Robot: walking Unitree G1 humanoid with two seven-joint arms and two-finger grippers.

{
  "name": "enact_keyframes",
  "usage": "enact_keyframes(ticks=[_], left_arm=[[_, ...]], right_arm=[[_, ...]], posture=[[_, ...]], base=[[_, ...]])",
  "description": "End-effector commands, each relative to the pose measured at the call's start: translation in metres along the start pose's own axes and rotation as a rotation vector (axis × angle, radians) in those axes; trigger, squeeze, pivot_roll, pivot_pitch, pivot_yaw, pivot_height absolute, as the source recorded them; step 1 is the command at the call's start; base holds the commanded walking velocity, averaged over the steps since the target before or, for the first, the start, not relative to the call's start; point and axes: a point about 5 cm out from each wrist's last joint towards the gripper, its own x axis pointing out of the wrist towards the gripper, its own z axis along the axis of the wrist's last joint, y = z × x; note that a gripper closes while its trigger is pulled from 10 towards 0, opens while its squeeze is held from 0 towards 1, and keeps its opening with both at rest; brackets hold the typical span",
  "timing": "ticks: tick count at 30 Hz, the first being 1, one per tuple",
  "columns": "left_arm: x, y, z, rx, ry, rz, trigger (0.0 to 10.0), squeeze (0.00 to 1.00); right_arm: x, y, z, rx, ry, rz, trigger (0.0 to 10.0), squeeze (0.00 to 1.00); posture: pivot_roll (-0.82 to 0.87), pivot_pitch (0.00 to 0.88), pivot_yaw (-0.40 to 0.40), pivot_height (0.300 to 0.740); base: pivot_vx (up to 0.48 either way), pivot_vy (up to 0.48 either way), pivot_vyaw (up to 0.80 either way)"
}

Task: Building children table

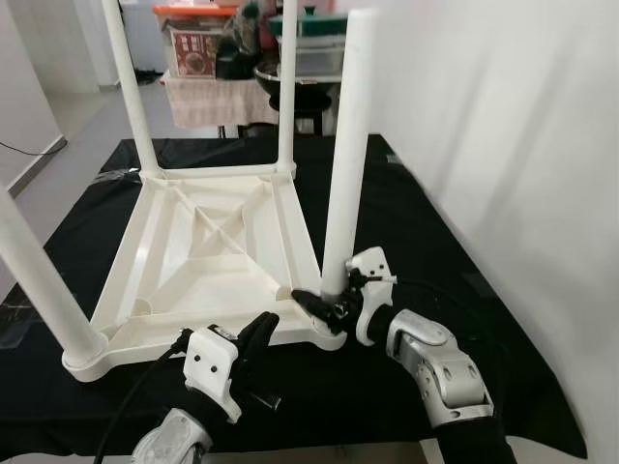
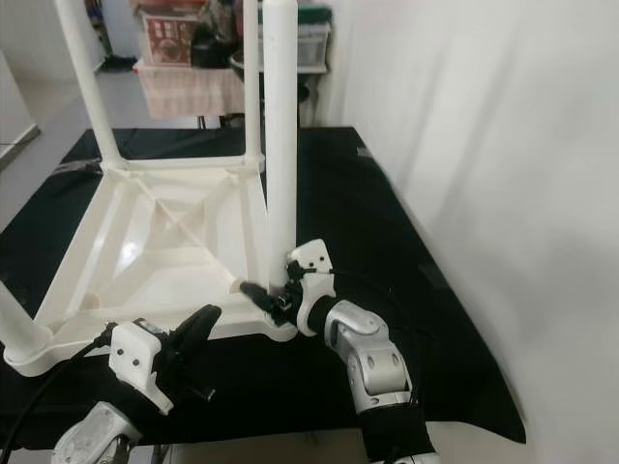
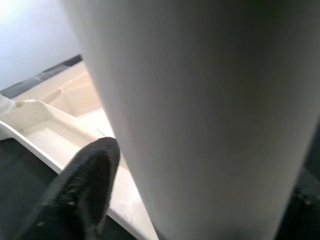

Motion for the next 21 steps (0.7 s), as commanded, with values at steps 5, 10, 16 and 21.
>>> enact_keyframes(ticks=[5,10,16,21], left_arm=[[-0.001,-0.002,-0.003,0.001,0.011,0.0,10.0,0.0],[-0.001,-0.002,-0.003,0.001,0.012,0.0,10.0,0.0],[-0.001,-0.003,-0.003,0.0,0.012,0.0,10.0,0.0],[-0.002,-0.004,-0.003,-0.001,0.011,0.0,10.0,0.0]], right_arm=[[0.001,-0.018,0.038,-0.17,-0.03,0.286,10.0,0.0],[0.001,-0.038,0.056,-0.209,0.001,0.394,10.0,0.0],[0.005,-0.051,0.066,-0.171,-0.004,0.399,10.0,0.0],[0.005,-0.058,0.068,-0.147,-0.011,0.376,0.0,0.0]], posture=[[-0.02,0.0,-0.048,0.74],[-0.02,0.0,-0.047,0.74],[0.0,0.0,-0.054,0.74],[0.0,0.0,-0.056,0.74]], base=[[0.0,0.0,0.0],[0.0,0.0,0.0],[0.0,0.0,0.0],[0.0,0.0,0.0]])
